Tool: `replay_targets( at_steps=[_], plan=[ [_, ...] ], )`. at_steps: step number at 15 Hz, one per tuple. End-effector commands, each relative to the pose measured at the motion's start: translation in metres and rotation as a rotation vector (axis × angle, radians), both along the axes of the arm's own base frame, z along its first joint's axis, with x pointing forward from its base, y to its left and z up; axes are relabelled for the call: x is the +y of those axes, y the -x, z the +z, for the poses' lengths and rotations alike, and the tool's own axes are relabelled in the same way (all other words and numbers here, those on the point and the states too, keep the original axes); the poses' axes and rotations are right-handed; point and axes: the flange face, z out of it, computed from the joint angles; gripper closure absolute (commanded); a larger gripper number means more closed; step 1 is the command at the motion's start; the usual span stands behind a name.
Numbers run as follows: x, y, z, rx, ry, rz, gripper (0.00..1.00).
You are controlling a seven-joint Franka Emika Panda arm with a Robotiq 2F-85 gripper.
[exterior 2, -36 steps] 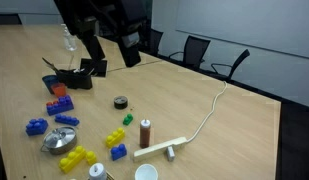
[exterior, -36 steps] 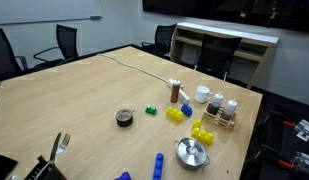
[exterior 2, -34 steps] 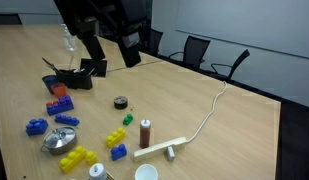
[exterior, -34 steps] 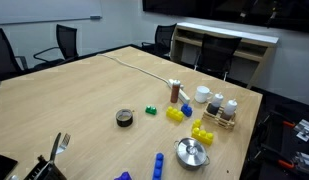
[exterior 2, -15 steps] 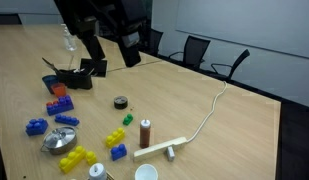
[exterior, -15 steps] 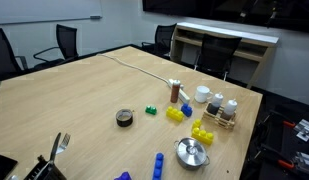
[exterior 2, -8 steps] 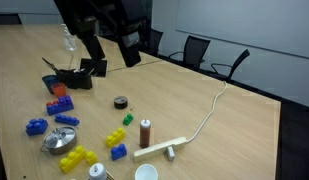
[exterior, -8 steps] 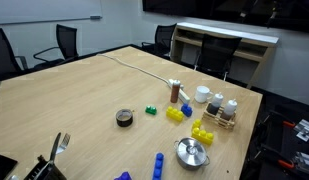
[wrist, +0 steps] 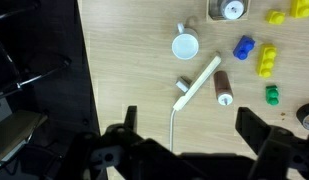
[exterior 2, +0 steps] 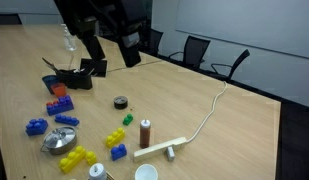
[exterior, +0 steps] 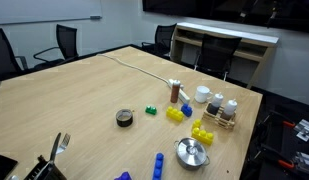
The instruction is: Pick up the bottle with the black fluid from the tray and put it on the table
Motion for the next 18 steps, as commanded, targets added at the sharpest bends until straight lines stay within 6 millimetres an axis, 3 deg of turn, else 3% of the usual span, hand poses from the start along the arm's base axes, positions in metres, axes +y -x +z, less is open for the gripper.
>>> replay_targets(
  at_steps=[1,12,15,18],
  plan=[
    [0.0,0.0,0.0,0.001,0.0,0.0,0.0],
    [0.0,0.0,0.0,0.001,0.0,0.0,0.0],
    [0.025,-0.02,-0.011,0.023,-0.016,0.071,0.0],
    [0.067,-0.046,-0.041,0.063,-0.098,0.133,0.0]
  ],
)
